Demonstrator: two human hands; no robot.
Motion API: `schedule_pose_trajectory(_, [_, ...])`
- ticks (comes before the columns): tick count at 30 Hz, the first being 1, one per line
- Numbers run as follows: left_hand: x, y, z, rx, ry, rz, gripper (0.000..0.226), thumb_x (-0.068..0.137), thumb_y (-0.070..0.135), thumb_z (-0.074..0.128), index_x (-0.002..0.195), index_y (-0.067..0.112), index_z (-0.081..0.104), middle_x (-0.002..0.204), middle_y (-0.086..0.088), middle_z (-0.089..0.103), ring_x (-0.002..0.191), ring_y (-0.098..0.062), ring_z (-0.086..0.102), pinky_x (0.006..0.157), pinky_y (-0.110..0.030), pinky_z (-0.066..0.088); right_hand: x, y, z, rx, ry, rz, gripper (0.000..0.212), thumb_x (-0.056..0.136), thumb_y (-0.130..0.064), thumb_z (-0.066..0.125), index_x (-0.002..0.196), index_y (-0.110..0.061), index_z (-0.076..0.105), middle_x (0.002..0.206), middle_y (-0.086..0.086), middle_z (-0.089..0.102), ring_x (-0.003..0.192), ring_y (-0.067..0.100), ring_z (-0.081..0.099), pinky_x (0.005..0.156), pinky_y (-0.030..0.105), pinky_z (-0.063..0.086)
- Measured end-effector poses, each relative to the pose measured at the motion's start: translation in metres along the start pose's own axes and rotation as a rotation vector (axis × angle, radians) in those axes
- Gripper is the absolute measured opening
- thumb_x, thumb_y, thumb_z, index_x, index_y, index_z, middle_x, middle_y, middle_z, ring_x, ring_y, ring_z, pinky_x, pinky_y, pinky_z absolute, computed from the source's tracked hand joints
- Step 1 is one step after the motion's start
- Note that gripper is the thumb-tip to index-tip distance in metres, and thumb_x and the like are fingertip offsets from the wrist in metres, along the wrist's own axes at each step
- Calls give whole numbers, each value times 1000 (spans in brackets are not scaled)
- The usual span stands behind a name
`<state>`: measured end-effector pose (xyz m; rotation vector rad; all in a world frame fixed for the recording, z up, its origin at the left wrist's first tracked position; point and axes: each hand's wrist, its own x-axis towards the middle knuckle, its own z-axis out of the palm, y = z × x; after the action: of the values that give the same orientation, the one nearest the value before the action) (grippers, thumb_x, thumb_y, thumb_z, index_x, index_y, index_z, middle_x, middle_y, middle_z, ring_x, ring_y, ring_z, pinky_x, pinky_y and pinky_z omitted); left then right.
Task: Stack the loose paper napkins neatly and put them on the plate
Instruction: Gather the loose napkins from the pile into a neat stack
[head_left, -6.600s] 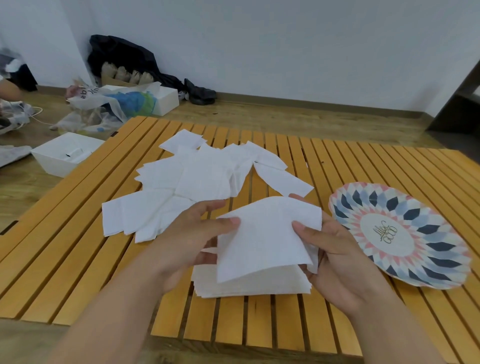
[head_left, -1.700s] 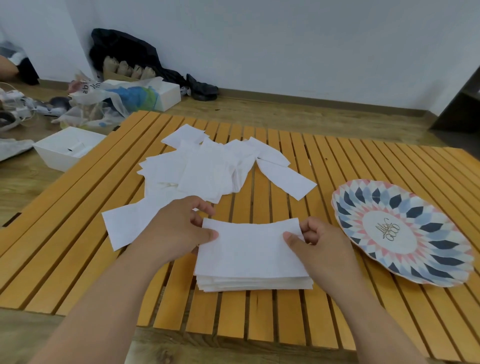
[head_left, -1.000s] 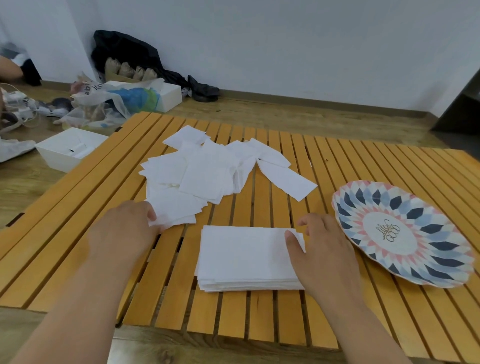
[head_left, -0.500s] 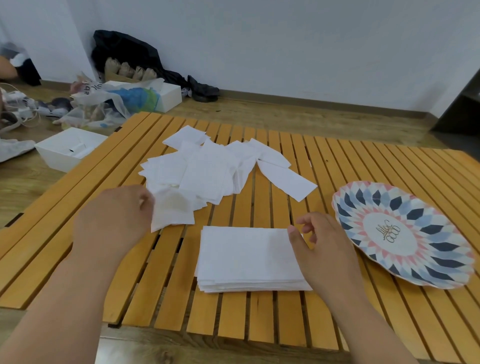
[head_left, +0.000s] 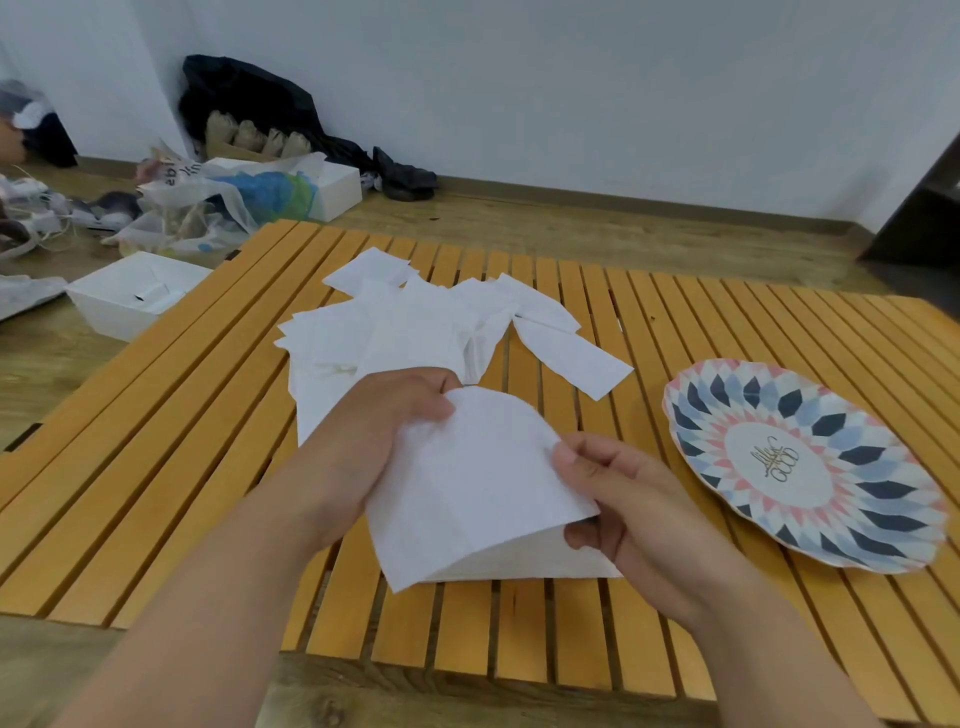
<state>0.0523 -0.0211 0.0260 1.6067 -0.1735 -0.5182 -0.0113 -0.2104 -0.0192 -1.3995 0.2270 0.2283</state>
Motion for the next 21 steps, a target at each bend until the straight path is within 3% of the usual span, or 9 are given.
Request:
schedule_pose_trajectory(3, [-1, -16, -14, 158, 19, -49, 18, 69, 30, 67, 70, 12, 63, 78, 1, 68, 73, -17, 63, 67, -27, 42, 2, -2, -4, -124, 140, -47, 17, 86, -19, 63, 96, -6, 69, 69, -1, 67, 51, 8, 56, 42, 17, 38])
schedule_pose_trajectory(5, [2, -24, -24, 226, 69, -81, 23, 72, 19, 80, 91, 17, 68, 94, -2, 73, 82, -21, 69, 64, -28, 50, 4, 0, -9, -229, 228, -34, 14, 89, -16, 62, 94, -4, 68, 64, -1, 66, 48, 7, 57, 41, 18, 36])
schedule_pose_trajectory(8, [6, -28, -32, 233, 96, -131, 37, 75, 8, 77, 106, 23, 64, 90, -5, 75, 78, -18, 72, 55, -25, 54, 6, 4, -14, -475, 284, -8, 12, 91, -17, 61, 90, -6, 67, 56, -7, 65, 46, 6, 60, 43, 15, 41])
schedule_pose_trajectory(11, [10, -34, -33, 279, 125, -168, 40, 75, 6, 78, 107, 23, 60, 87, -6, 74, 73, -18, 72, 53, -23, 53, 8, 9, -16, -658, 301, -12, 13, 90, -16, 60, 86, -6, 66, 62, -3, 66, 45, 6, 60, 56, 21, 49])
schedule_pose_trajectory(16, [16, -44, -32, 381, 149, -201, 38, 75, 5, 77, 104, 21, 58, 90, -11, 70, 78, -23, 70, 59, -28, 58, 13, 18, -18, -889, 308, -26, 17, 86, -25, 60, 76, -10, 61, 71, 12, 63, 56, 14, 54, 55, 31, 45])
schedule_pose_trajectory(21, [19, -50, -39, 468, 242, -223, 29, 80, 8, 74, 100, 19, 56, 80, -11, 72, 65, -19, 67, 58, -28, 56, 14, 23, -22, -1066, 325, -32, 31, 87, -39, 58, 69, -14, 55, 63, 0, 51, 57, 11, 47, 55, 27, 37])
